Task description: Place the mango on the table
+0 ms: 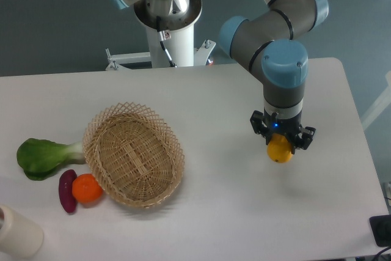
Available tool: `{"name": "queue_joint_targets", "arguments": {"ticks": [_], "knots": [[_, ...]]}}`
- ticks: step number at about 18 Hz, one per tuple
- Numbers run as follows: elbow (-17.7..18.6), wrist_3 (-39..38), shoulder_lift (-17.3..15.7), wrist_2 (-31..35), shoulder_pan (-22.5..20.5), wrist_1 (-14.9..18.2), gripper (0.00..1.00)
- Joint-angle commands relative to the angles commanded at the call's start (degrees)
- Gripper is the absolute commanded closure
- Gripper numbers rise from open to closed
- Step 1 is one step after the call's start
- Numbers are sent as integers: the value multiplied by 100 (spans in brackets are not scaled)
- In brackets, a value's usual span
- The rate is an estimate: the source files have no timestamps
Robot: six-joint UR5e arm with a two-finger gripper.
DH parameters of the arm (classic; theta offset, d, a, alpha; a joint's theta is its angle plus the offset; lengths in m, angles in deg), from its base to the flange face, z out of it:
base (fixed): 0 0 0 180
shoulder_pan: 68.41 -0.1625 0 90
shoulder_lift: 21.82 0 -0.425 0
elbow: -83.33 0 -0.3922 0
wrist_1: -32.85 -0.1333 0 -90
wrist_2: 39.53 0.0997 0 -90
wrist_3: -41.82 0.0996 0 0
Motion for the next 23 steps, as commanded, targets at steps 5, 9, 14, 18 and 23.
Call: {"name": "queue_joint_targets", "arguments": {"ticks": [5,9,14,18,23], "knots": [[0,-9,0,0,0,0,67],[0,-18,0,-35,0,9,67],[35,-18,-9,-62,-26,9,67],[44,-18,-9,-62,-26,9,67],[114,-35,0,-70,-26,-9,67]]}}
